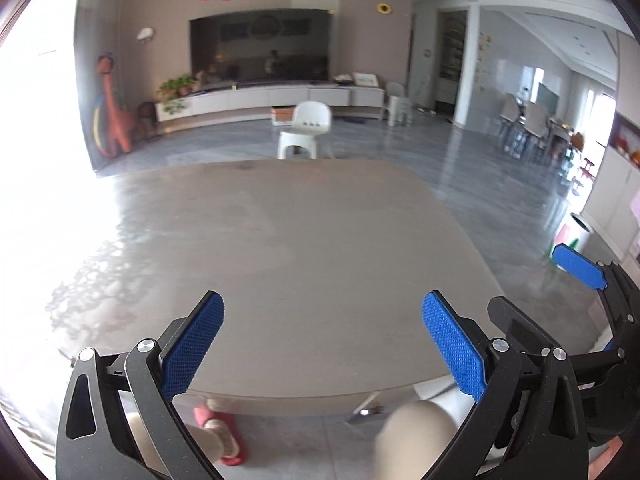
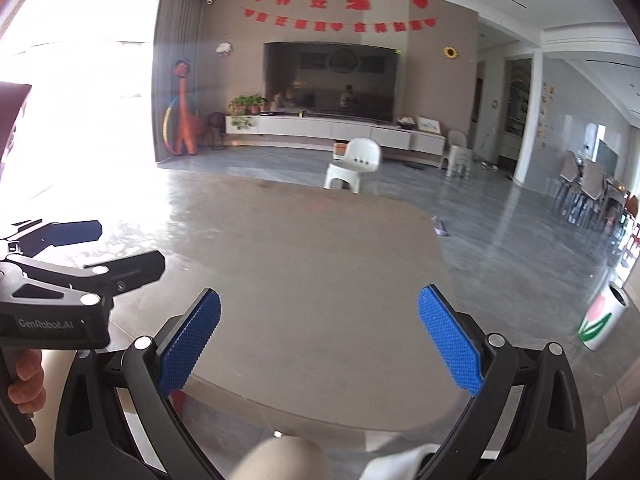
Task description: Collect trash
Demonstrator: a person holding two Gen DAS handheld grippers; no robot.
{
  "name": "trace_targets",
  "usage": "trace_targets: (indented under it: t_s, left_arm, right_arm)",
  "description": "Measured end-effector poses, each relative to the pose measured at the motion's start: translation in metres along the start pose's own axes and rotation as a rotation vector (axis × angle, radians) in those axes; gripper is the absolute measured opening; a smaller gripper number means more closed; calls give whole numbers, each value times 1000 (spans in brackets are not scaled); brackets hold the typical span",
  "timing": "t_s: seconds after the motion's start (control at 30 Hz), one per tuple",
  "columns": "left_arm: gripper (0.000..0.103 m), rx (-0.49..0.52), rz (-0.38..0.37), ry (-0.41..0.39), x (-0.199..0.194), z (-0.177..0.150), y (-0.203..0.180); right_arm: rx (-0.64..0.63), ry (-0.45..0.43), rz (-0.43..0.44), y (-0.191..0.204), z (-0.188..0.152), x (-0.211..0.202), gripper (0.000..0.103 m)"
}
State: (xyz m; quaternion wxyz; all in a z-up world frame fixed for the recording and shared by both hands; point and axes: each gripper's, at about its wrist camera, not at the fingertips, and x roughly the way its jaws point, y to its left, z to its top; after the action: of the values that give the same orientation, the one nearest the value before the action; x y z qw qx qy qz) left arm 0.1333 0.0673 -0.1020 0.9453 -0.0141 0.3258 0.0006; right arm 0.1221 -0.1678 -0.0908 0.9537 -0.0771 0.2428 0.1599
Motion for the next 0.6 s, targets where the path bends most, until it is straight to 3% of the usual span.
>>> trace_targets:
  t_s: [0.23,0.6]
  left_arm:
    - [98,-24,85,-34,-10,9,39]
    - [98,-56,147,-58,-18,10,72]
  right_arm:
    - [-2,-11,26,26,14,12,98]
    - [-6,-18,56,47,21,17,98]
